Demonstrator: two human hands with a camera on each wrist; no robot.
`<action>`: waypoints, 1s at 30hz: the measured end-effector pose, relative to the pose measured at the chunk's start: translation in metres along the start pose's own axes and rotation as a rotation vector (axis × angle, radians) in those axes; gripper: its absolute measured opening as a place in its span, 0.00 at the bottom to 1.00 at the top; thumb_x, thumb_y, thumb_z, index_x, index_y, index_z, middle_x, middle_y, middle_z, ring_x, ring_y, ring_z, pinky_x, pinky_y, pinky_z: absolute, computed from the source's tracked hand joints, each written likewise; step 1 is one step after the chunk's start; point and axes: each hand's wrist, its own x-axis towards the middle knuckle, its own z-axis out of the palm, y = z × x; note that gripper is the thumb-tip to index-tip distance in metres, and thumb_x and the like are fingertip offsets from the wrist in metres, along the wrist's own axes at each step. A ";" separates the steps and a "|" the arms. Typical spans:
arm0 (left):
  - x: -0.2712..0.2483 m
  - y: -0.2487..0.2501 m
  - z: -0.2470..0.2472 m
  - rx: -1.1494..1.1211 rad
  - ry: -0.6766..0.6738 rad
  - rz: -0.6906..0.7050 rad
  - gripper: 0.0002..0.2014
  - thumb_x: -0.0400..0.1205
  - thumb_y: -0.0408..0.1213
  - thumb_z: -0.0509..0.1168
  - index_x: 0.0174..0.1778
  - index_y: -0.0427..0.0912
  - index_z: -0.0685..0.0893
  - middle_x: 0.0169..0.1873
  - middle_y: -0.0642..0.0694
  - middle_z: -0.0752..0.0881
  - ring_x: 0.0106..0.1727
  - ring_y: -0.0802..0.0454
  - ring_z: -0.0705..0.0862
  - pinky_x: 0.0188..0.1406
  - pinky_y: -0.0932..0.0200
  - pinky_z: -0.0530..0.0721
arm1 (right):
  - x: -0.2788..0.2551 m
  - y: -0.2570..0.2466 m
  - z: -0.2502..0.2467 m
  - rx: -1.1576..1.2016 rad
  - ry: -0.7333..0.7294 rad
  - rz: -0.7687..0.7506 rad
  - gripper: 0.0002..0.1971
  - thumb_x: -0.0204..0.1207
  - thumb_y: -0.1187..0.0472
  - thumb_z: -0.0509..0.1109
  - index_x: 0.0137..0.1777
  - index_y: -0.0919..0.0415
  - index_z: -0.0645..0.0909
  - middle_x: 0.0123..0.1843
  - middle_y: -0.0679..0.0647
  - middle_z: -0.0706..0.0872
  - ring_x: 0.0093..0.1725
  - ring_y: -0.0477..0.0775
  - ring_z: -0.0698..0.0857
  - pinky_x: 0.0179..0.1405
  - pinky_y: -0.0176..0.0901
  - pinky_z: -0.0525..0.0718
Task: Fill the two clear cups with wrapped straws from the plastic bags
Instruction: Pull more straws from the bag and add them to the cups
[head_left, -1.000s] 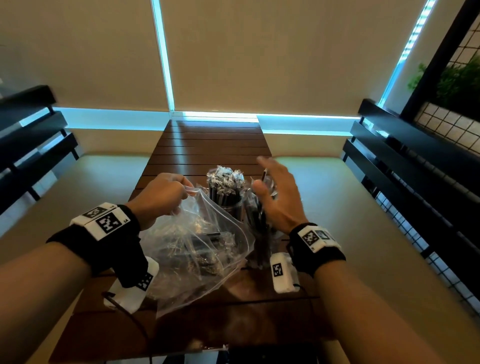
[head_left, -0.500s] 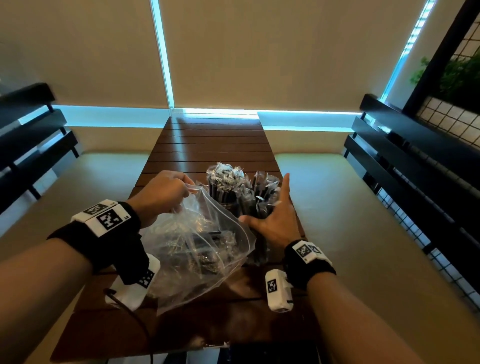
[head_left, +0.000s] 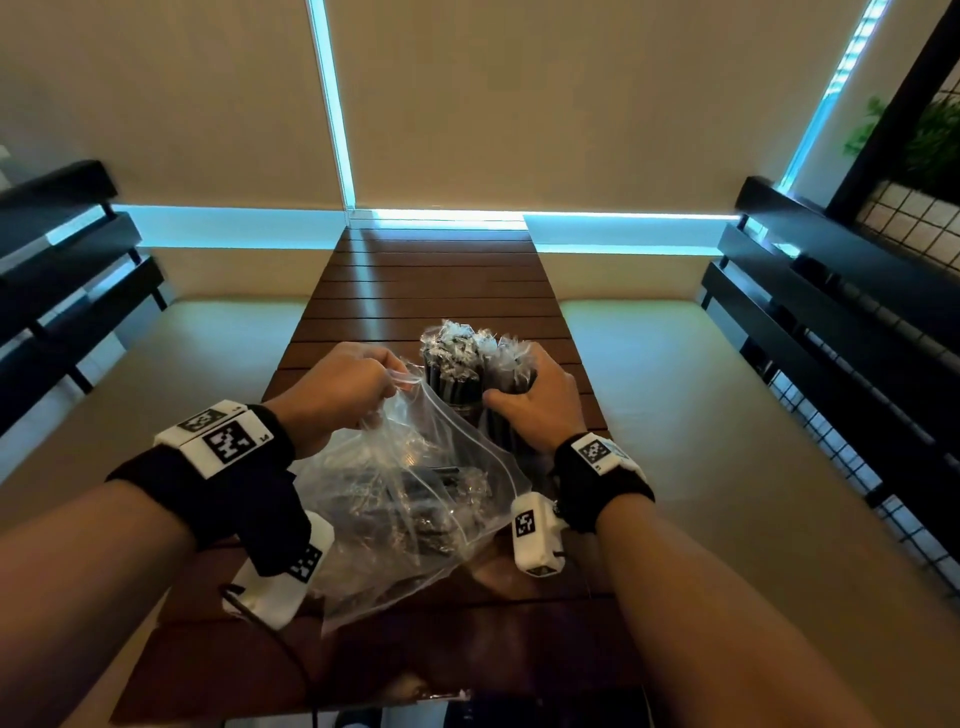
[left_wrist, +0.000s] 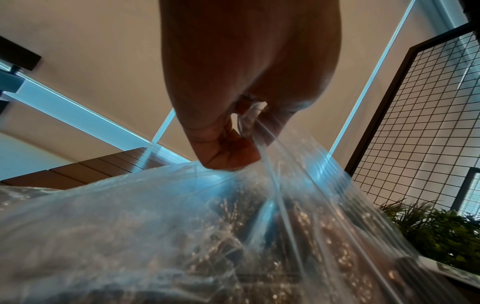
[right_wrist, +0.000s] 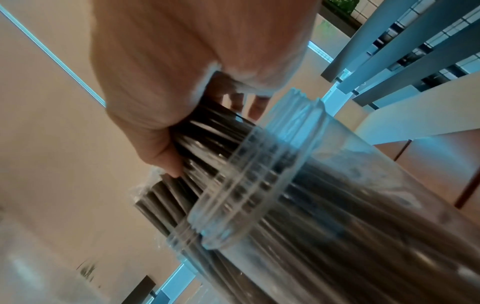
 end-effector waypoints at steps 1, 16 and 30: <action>0.000 0.000 0.000 0.002 -0.001 -0.002 0.12 0.80 0.20 0.57 0.40 0.35 0.85 0.30 0.40 0.75 0.30 0.50 0.73 0.27 0.57 0.73 | 0.002 0.001 -0.001 -0.001 0.007 -0.013 0.26 0.60 0.49 0.81 0.59 0.50 0.79 0.52 0.49 0.88 0.54 0.55 0.87 0.56 0.56 0.87; -0.011 0.009 -0.003 0.017 0.090 0.000 0.11 0.83 0.24 0.59 0.42 0.38 0.86 0.27 0.44 0.76 0.26 0.52 0.72 0.25 0.60 0.72 | -0.012 -0.017 -0.027 -0.038 0.281 -0.128 0.49 0.64 0.26 0.71 0.81 0.49 0.60 0.76 0.55 0.72 0.73 0.58 0.75 0.70 0.65 0.76; -0.024 0.024 -0.011 0.426 0.222 0.368 0.05 0.84 0.38 0.70 0.41 0.49 0.86 0.40 0.56 0.85 0.43 0.59 0.81 0.37 0.69 0.73 | -0.040 -0.112 0.031 -0.841 -0.777 -0.459 0.18 0.84 0.50 0.64 0.64 0.63 0.81 0.60 0.63 0.84 0.61 0.65 0.83 0.51 0.55 0.82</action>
